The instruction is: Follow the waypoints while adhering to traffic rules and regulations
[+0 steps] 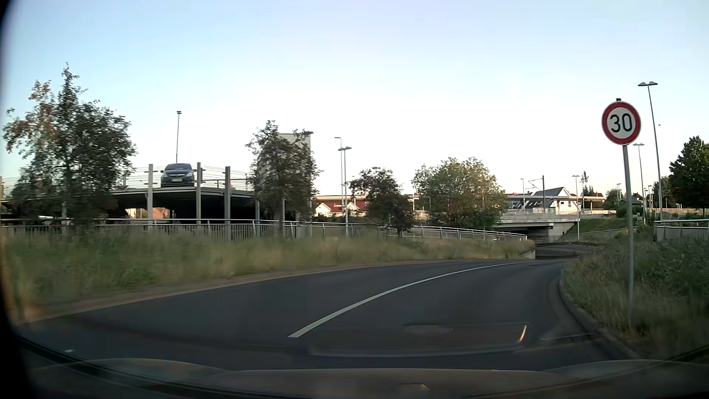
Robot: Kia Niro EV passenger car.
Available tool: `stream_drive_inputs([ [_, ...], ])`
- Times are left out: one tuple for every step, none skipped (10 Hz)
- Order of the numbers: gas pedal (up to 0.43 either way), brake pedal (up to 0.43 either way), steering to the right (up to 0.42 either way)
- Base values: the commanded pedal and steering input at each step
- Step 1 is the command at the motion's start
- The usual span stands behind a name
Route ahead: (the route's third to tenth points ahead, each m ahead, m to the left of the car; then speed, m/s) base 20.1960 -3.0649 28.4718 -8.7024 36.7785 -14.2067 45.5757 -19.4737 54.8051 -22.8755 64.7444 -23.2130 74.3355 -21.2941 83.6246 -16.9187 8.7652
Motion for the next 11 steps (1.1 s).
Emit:
stream_drive_inputs([
  [0.020,0.030,0.128],
  [0.020,0.030,0.130],
  [0.020,0.030,0.131],
  [0.020,0.030,0.131],
  [0.020,0.030,0.133],
  [0.020,0.030,0.133],
  [0.020,0.030,0.133],
  [0.020,0.030,0.133],
  [0.020,0.030,0.133],
  [0.008,0.030,0.132],
  [0.000,0.030,0.130],
])
